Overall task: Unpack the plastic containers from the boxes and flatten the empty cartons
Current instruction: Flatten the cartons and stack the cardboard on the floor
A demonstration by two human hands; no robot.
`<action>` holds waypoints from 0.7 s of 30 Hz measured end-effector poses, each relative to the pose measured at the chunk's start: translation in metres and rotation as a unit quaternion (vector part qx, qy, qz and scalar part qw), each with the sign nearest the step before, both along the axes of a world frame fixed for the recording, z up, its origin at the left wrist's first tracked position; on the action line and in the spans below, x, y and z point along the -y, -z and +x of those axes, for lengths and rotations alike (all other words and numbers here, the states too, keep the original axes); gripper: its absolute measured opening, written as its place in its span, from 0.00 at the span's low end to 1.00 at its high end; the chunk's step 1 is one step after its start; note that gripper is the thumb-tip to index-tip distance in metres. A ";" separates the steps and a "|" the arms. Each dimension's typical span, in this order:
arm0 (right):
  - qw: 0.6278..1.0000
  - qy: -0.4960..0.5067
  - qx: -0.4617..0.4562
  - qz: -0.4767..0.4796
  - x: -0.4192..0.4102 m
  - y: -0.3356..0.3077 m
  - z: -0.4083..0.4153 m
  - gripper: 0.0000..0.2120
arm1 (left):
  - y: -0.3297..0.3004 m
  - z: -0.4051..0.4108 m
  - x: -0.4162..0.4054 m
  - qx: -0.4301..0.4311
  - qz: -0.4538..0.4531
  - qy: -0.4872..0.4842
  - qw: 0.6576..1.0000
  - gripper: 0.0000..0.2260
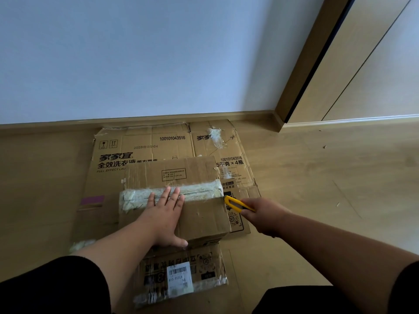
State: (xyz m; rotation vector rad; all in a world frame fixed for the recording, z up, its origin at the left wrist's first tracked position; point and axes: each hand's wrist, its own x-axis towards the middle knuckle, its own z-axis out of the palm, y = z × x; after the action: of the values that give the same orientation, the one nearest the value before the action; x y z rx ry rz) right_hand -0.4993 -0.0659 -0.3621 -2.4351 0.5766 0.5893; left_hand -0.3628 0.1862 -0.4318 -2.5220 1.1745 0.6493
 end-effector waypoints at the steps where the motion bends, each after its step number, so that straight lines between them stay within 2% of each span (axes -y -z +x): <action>1: 1.000 0.003 -0.002 0.006 0.001 0.000 0.001 0.14 | 0.000 0.001 -0.001 0.000 -0.004 -0.001 1.000 0.59; 6: 0.997 0.065 0.029 0.038 0.009 -0.002 0.000 0.19 | 0.001 0.008 -0.005 -0.004 -0.019 -0.004 1.000 0.62; 10: 0.994 0.085 0.056 0.030 0.010 -0.009 0.003 0.14 | 0.000 0.010 -0.008 -0.016 -0.029 0.004 0.999 0.61; 15: 0.995 0.071 0.036 0.055 0.001 -0.016 0.021 0.06 | -0.011 0.022 -0.027 -0.016 -0.036 -0.013 0.999 0.55; 19: 0.995 0.057 0.052 0.062 -0.021 -0.021 0.040 0.06 | -0.020 0.033 -0.065 -0.012 -0.057 -0.108 0.992 0.40; 21: 0.996 0.040 0.055 0.050 -0.037 -0.016 0.048 0.04 | -0.022 0.039 -0.085 -0.016 -0.090 -0.153 0.984 0.37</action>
State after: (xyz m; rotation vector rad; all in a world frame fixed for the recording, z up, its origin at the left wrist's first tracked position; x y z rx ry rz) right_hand -0.4509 -0.0285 -0.3460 -2.3232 0.5815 0.4372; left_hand -0.3242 0.2713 -0.4102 -2.8893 0.8957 0.6840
